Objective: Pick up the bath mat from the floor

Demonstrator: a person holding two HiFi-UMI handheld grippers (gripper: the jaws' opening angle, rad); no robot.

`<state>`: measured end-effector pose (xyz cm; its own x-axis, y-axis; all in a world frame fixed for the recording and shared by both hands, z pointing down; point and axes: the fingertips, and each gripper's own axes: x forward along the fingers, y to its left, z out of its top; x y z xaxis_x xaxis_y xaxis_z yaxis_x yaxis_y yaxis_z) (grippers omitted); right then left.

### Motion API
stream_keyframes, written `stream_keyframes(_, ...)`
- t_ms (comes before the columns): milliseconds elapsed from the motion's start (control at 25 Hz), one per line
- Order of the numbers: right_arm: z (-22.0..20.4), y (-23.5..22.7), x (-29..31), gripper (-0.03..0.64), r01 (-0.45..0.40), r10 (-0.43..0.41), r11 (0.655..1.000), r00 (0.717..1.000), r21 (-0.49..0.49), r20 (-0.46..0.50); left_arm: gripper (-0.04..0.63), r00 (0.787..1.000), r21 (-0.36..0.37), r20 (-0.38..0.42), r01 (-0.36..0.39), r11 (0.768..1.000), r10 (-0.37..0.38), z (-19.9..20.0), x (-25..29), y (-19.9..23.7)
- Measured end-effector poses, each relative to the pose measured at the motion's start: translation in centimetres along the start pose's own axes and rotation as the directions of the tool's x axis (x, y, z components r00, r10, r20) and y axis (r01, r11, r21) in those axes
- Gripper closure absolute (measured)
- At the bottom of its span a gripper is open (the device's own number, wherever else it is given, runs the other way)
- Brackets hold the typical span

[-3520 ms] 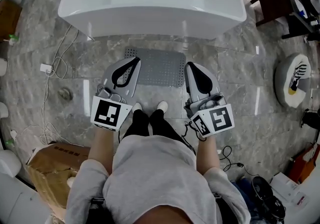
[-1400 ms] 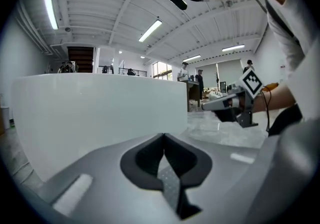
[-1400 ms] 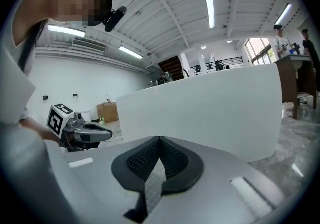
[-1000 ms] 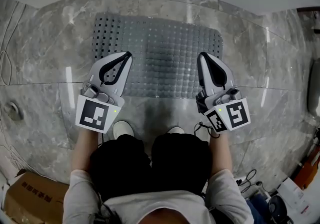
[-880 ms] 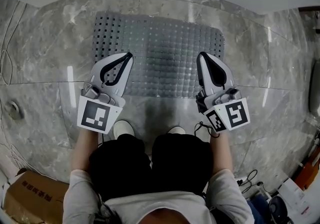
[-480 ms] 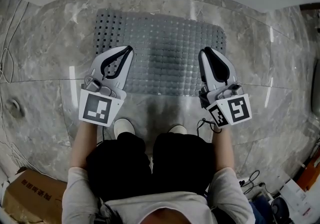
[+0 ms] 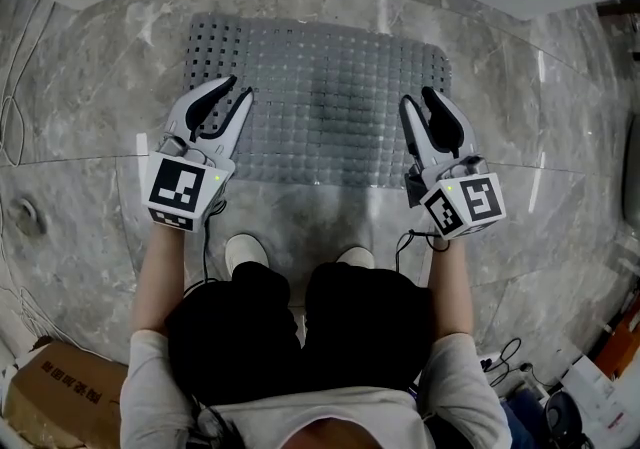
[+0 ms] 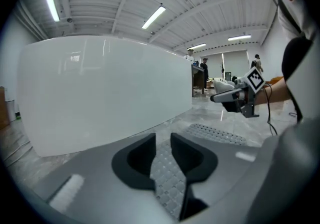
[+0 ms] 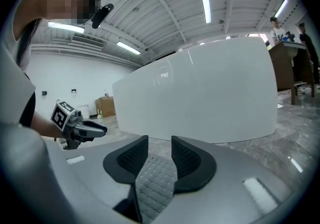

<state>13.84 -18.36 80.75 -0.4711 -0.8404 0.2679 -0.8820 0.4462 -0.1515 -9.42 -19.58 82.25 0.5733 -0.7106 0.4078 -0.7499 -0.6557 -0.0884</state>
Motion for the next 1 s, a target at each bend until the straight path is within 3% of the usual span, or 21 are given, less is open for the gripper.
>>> stream_keyframes(200,-1.7,-2.2,-0.6,0.440,0.033,-0.032,0.999,0.999,0.029,-0.016,0.463,0.998,-0.041,-0.053,-0.032,0.999,0.030,-2.5,0.1,1.5)
stream_keyframes(440,-4.0,-4.6,-1.3,0.416,0.082,-0.079,0.995,0.996,0.059,-0.050,0.402,0.989,-0.032,-0.130,-0.072,0.997,0.067,-5.2,0.3,2.9)
stream_keyframes(760,-7.0,-6.6,-2.0,0.382,0.131,-0.123,0.989,0.986,0.068,-0.109,0.363,0.971,-0.157,-0.203,-0.157,0.975,0.124,-9.0,-0.2,6.0)
stream_keyframes(1000,-8.5,-8.4,-2.7,0.371,0.178,-0.165,0.980,0.977,0.092,-0.133,0.341,0.950,-0.174,-0.267,-0.209,0.962,0.158,-11.8,-0.8,8.0)
